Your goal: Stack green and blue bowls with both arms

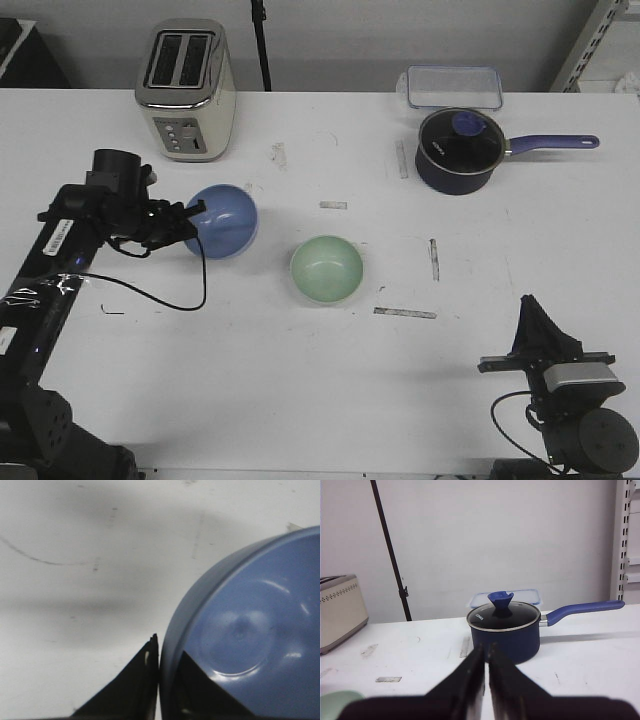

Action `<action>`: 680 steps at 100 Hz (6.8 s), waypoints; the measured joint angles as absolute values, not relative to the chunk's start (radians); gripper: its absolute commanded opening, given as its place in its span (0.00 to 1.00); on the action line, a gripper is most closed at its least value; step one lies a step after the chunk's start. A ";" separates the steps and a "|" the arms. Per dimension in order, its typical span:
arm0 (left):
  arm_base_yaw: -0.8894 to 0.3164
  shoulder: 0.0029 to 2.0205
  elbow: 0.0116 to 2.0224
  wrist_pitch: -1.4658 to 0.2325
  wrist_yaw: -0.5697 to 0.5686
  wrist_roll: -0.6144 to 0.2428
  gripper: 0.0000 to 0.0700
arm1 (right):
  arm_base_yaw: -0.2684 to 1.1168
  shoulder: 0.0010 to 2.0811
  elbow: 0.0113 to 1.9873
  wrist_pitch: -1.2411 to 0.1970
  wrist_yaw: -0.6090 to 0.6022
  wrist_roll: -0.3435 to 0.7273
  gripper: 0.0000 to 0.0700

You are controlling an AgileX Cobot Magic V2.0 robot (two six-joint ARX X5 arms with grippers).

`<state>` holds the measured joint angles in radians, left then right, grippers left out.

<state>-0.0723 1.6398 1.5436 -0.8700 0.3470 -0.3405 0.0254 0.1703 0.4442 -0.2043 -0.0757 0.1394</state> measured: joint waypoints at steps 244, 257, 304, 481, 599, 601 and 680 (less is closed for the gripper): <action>-0.500 1.734 1.681 -0.788 0.315 -0.435 0.34 | 0.025 0.170 0.444 -0.204 -0.076 0.139 0.01; -0.460 1.665 1.673 -0.759 0.311 -0.421 0.33 | 0.025 0.170 0.444 -0.204 -0.076 0.139 0.01; -0.272 1.218 1.130 -0.235 0.251 -0.257 0.00 | 0.025 0.170 0.444 -0.204 -0.076 0.139 0.01; -0.078 0.181 0.260 0.164 0.027 0.029 0.00 | 0.025 0.170 0.444 -0.204 -0.076 0.139 0.01; -0.018 0.005 0.034 0.193 -0.047 0.036 0.00 | 0.025 0.170 0.444 -0.204 -0.076 0.139 0.01; -0.018 0.005 0.034 0.192 -0.047 0.036 0.00 | 0.025 0.170 0.444 -0.204 -0.076 0.139 0.01; -0.018 0.005 0.034 0.194 -0.047 0.036 0.00 | 0.025 0.170 0.444 -0.204 -0.076 0.139 0.01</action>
